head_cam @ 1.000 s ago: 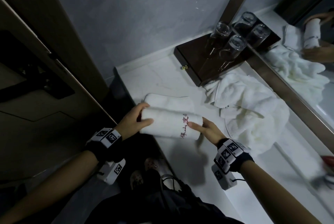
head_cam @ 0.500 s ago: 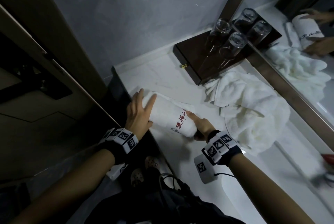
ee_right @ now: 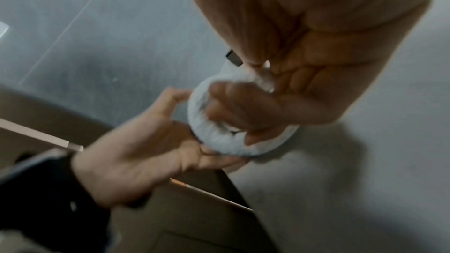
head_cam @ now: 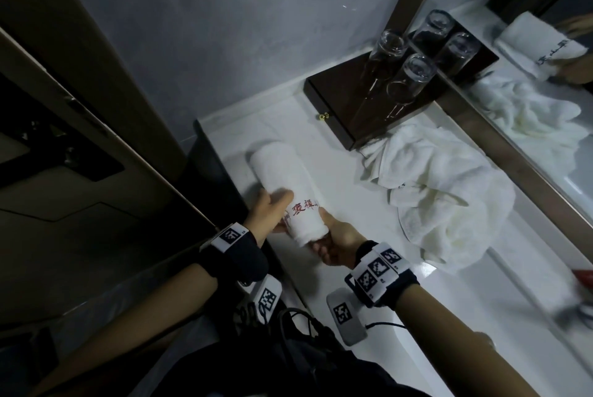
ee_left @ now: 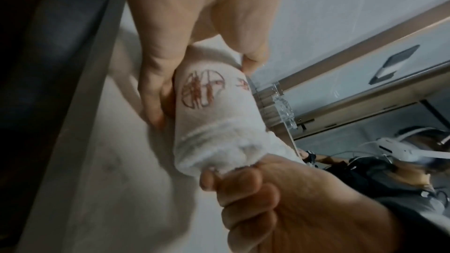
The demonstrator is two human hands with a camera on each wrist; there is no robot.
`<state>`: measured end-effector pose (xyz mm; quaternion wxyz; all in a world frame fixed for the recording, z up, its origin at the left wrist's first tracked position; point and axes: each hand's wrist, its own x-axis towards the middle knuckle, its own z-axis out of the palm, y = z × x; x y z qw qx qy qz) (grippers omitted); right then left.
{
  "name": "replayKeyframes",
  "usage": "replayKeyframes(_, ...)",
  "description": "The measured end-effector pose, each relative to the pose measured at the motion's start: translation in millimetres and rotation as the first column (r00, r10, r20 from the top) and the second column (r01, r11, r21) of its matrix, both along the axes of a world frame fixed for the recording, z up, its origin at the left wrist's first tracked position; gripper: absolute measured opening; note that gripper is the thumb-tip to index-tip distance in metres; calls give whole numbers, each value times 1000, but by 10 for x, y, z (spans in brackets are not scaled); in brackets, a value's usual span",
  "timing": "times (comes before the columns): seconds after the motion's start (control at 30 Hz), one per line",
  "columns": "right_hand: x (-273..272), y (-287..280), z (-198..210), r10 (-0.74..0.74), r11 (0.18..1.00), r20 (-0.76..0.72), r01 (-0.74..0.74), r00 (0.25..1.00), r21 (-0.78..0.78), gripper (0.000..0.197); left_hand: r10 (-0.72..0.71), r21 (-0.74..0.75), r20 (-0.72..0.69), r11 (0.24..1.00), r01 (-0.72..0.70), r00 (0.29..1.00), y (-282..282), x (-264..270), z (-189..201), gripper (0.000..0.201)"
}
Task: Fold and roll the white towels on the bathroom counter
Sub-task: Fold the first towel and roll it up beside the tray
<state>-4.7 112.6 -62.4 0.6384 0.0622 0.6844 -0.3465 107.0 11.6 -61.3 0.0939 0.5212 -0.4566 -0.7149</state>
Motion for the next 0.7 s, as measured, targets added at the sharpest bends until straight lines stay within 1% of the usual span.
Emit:
replayKeyframes(0.03, 6, 8, 7, 110, 994, -60, -109, 992, 23, 67, -24, -17, -14, 1000, 24, 1000, 18, 4, -12, 57)
replayKeyframes(0.07, -9, 16, -3, 225, 974, -128, -220, 966, 53, 73, -39, -46, -36, 998, 38, 999, 27, 5, -26, 65)
replayKeyframes(0.1, -36, 22, -7, 331, 943, -216, -319, 918, 93, 77, -54, -72, -50, 996, 50, 997, 32, 6, -38, 70)
replayKeyframes(0.13, -75, 24, -20, 407, 913, -330, -381, 851, 145, 76, -66, -89, -45, 994, 62, 997, 19, 6, -57, 73)
replayKeyframes(0.17, -128, 28, -46, 450, 893, -459, -402, 766, 204, 73, -77, -100, -27, 992, 73, 997, -4, 1, -80, 78)
replayKeyframes(0.2, -184, 31, -81, 457, 887, -584, -393, 671, 242, 69, -90, -113, 0, 990, 89, 996, -32, -9, -102, 85)
replayKeyframes(0.23, -233, 26, -105, 432, 894, -673, -381, 600, 235, 64, -112, -128, 33, 985, 116, 993, -57, -18, -120, 92)
replayKeyframes(0.27, -267, 13, -115, 378, 909, -725, -379, 576, 173, 60, -136, -145, 63, 979, 144, 989, -79, -27, -132, 97)
replayKeyframes(0.3, -289, -10, -115, 320, 919, -741, -383, 590, 91, 57, -156, -164, 91, 972, 169, 984, -93, -35, -132, 101)
replayKeyframes(0.37, -311, -76, -117, 248, 924, -708, -382, 661, -33, 49, -187, -201, 122, 957, 209, 975, -109, -60, -120, 107)
replayKeyframes(0.47, -317, -174, -185, 213, 939, -591, -330, 778, -95, 44, -273, -297, 149, 904, 307, 950, -158, -143, -110, 103)
replayKeyframes(0.53, -328, -239, -240, 171, 954, -547, -276, 820, -116, 48, -305, -382, 241, 843, 379, 922, -241, -188, -117, 95)
replayKeyframes(0.6, -343, -322, -255, 100, 966, -482, -200, 871, -161, 54, -283, -458, 322, 789, 410, 903, -346, -191, -138, 86)
replayKeyframes(0.67, -358, -431, -227, 22, 974, -409, -113, 912, -199, 62, -241, -484, 426, 754, 445, 872, -441, -137, -168, 81)
replayKeyframes(0.7, -373, -502, -212, -4, 976, -390, -81, 921, -201, 67, -231, -465, 487, 748, 474, 843, -486, -103, -180, 80)
